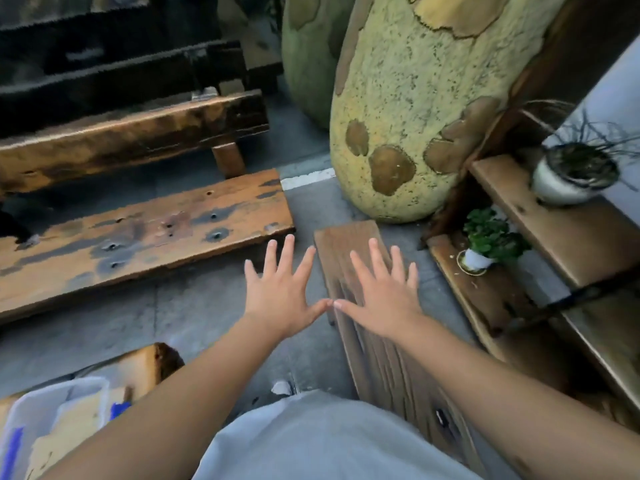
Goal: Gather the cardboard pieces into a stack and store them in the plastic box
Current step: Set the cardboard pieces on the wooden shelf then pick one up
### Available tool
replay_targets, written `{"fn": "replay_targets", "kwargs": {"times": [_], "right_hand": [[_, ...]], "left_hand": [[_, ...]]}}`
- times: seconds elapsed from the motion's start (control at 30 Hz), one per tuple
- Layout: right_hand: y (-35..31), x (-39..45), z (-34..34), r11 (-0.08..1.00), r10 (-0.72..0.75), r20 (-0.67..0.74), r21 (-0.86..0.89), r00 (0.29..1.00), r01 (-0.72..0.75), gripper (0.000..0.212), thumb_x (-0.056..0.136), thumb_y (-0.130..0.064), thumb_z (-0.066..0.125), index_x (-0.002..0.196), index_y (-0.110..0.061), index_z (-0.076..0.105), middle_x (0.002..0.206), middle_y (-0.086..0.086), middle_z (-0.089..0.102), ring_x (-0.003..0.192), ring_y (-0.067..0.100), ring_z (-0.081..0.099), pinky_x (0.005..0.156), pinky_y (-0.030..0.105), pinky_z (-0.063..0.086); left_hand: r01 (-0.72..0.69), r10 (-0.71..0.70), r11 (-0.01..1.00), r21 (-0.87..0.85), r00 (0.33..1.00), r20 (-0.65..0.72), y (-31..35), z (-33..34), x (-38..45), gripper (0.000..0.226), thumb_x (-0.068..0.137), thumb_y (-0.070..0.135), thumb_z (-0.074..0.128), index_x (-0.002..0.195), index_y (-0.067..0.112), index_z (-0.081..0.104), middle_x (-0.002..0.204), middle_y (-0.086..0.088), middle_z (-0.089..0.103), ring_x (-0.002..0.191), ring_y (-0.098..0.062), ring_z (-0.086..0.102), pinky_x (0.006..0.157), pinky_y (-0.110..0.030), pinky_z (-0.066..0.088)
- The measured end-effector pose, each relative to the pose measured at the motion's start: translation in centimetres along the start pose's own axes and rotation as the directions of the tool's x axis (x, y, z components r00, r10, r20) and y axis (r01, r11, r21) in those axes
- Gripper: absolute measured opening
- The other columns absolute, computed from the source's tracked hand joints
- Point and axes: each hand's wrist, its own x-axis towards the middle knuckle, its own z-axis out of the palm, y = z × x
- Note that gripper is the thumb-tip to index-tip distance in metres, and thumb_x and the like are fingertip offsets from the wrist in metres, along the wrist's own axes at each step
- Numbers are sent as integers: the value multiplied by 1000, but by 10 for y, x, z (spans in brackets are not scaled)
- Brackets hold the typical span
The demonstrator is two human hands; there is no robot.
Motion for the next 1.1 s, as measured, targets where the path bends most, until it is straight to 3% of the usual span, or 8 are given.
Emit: {"fn": "replay_targets", "kwargs": {"times": [0.23, 0.4, 0.43, 0.53, 0.67, 0.83, 0.93, 1.1], "right_hand": [[60, -6, -6, 930, 363, -30, 77, 931, -360, 97, 71, -88, 24, 151, -39, -3, 160, -3, -24, 145, 37, -19, 111, 63, -5], [80, -22, -14, 801, 596, -78, 134, 799, -584, 100, 65, -91, 13, 150, -41, -5, 160, -4, -22, 145, 36, -17, 112, 63, -2], [86, -30, -18, 738, 673, -94, 157, 734, -656, 99, 66, -90, 14, 150, -41, -4, 160, -3, -22, 145, 36, -17, 112, 63, -2], [94, -39, -25, 681, 731, -106, 164, 674, -713, 97, 67, -88, 17, 150, -40, -2, 161, -4, -19, 146, 36, -14, 111, 63, 0], [106, -68, -31, 528, 849, -124, 190, 514, -827, 99, 67, -90, 18, 150, -41, -3, 160, -4, -22, 145, 37, -16, 111, 64, 1], [118, -109, -34, 408, 911, -150, 197, 384, -891, 96, 70, -88, 19, 151, -39, 0, 162, -2, -17, 146, 38, -10, 110, 65, 5], [135, -136, -37, 343, 935, -165, 206, 313, -917, 94, 72, -86, 24, 151, -39, 2, 162, -2, -15, 146, 38, -8, 109, 65, 6], [173, -177, -48, 317, 940, -195, 202, 279, -927, 95, 71, -87, 19, 151, -39, 1, 162, -2, -18, 146, 39, -10, 109, 65, 6]], "left_hand": [[-395, 397, 918, 43, 918, -26, 64, -5, 85, 97, 71, 86, 25, 148, 32, 4, 161, -7, 3, 145, -36, 3, 102, -68, 23], [-628, 630, 776, 63, 776, -24, 108, -11, 129, 95, 74, 84, 28, 148, 33, -4, 161, -6, -5, 146, -34, -1, 104, -68, 21], [-696, 699, 714, 74, 715, -13, 126, -16, 141, 95, 74, 84, 27, 148, 33, -5, 161, -5, -6, 146, -34, -2, 104, -68, 20], [-747, 751, 660, 77, 659, -48, 146, -23, 150, 95, 73, 83, 27, 148, 33, -5, 161, -5, -4, 146, -34, -1, 103, -68, 19], [-860, 863, 504, 84, 499, -76, 190, -32, 154, 95, 74, 82, 30, 149, 32, -2, 161, -7, -2, 146, -34, 1, 104, -67, 20], [-923, 923, 378, 71, 370, -103, 238, -43, 134, 95, 75, 81, 30, 149, 30, 1, 161, -9, 2, 145, -34, 7, 105, -66, 22], [-939, 940, 331, 88, 320, -118, 270, -51, 120, 96, 73, 82, 29, 150, 30, 1, 161, -9, 2, 146, -33, 6, 104, -67, 22], [-947, 944, 311, 86, 296, -148, 324, -68, 98, 96, 73, 80, 33, 150, 30, 3, 161, -8, 0, 146, -32, 5, 104, -66, 22]]}}
